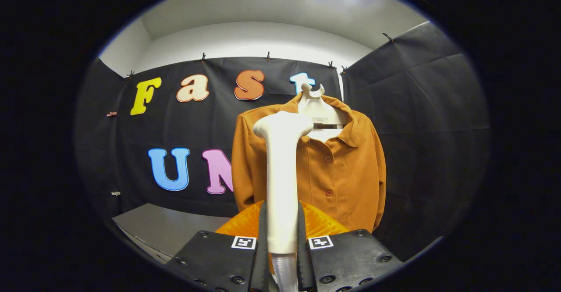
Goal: Iron the clothes twice with a garment steamer, once on the left side and once on the right side.
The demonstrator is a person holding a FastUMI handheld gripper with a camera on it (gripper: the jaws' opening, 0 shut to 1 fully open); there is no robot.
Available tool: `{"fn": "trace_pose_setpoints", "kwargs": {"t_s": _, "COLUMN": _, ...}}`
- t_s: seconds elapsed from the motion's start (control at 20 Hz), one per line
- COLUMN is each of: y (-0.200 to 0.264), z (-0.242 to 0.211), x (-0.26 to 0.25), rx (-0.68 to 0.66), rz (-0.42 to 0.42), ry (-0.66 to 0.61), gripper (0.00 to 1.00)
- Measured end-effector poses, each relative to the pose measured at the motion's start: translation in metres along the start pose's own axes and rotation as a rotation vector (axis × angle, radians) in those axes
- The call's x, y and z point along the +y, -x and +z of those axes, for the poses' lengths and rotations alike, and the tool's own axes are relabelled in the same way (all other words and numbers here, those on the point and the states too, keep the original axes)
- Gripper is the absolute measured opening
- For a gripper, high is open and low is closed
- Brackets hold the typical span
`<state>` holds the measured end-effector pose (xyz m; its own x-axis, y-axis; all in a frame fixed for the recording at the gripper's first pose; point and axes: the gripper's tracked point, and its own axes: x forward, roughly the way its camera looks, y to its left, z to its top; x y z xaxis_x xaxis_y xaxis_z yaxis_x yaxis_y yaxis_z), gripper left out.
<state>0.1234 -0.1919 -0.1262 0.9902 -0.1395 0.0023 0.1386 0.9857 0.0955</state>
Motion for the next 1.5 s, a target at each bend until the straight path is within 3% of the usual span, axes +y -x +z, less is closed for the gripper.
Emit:
{"fn": "trace_pose_setpoints", "kwargs": {"t_s": 0.5, "y": -0.004, "z": -0.066, "x": -0.006, "rx": 0.121, "rz": 0.0, "ry": 0.025, "gripper": 0.28}}
{"fn": "trace_pose_setpoints", "kwargs": {"t_s": 1.5, "y": 0.052, "z": -0.214, "x": -0.019, "rx": 0.435, "rz": -0.05, "ry": 0.04, "gripper": 0.29}}
